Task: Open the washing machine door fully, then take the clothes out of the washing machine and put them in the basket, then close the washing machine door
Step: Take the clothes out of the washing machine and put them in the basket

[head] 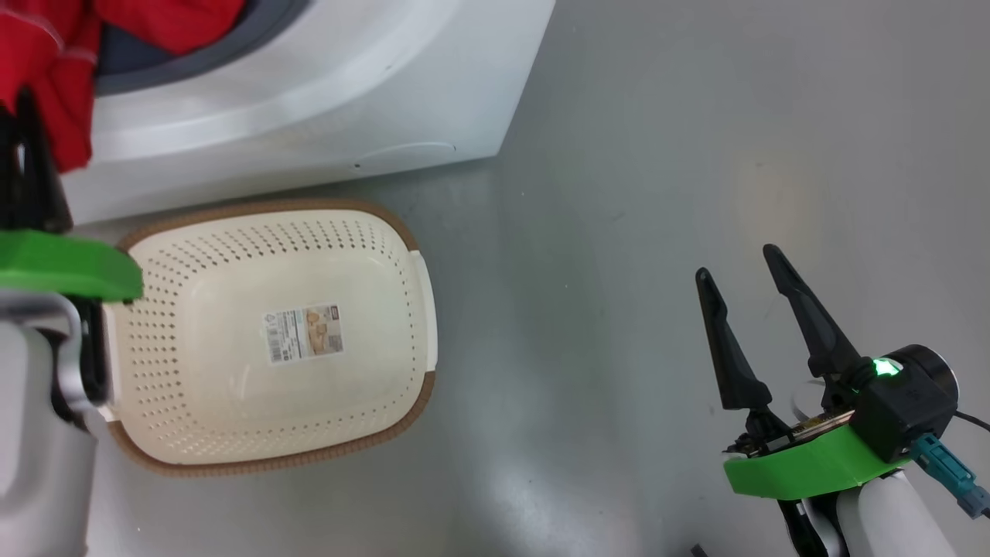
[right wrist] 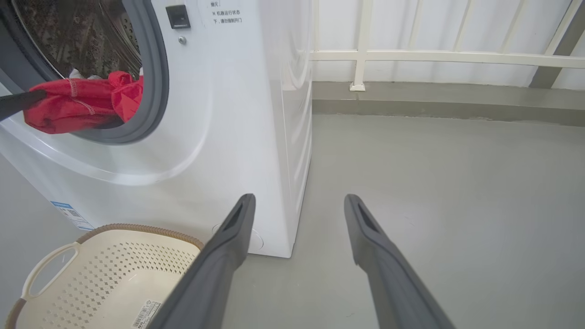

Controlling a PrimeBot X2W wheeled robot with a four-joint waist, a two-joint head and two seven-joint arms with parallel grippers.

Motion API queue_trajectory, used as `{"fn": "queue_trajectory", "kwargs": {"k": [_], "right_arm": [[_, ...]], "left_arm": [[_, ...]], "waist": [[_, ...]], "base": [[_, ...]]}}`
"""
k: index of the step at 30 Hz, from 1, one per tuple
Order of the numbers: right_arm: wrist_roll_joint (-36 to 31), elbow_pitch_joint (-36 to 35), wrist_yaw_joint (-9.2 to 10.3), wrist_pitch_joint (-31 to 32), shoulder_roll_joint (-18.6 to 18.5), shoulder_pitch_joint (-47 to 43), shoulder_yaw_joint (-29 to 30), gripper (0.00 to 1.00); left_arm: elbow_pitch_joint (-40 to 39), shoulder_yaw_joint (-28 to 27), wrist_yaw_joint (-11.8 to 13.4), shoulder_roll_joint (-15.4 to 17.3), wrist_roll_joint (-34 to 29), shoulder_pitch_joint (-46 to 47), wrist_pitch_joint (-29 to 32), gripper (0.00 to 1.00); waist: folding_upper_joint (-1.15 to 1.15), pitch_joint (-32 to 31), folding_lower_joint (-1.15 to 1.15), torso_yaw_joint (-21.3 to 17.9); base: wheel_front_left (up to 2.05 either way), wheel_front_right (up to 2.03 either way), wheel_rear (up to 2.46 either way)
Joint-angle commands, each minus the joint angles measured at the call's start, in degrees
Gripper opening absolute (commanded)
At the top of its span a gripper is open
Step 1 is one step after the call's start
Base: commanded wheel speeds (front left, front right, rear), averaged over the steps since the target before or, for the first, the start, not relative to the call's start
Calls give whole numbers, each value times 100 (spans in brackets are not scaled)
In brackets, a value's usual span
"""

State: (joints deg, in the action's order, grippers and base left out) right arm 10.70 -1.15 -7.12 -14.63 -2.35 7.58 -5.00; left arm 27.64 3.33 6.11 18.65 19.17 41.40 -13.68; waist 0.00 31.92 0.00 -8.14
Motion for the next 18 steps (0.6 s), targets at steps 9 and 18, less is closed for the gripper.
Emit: {"fn": "queue_trajectory", "kwargs": {"k": [9, 18], "right_arm": [[97, -113, -36, -37, -53, 11, -58, 100], [175, -137, -36, -37, -53, -42, 39, 100]], "left_arm": [[-1350, -142, 342, 94, 33, -1046, 250, 0], [-2303, 75, 493, -119, 67, -1855, 514, 0]], "waist": [[0, -370, 0, 56], [0, -588, 0, 167]], "base": [[0, 0, 0], [0, 0, 0]]}}
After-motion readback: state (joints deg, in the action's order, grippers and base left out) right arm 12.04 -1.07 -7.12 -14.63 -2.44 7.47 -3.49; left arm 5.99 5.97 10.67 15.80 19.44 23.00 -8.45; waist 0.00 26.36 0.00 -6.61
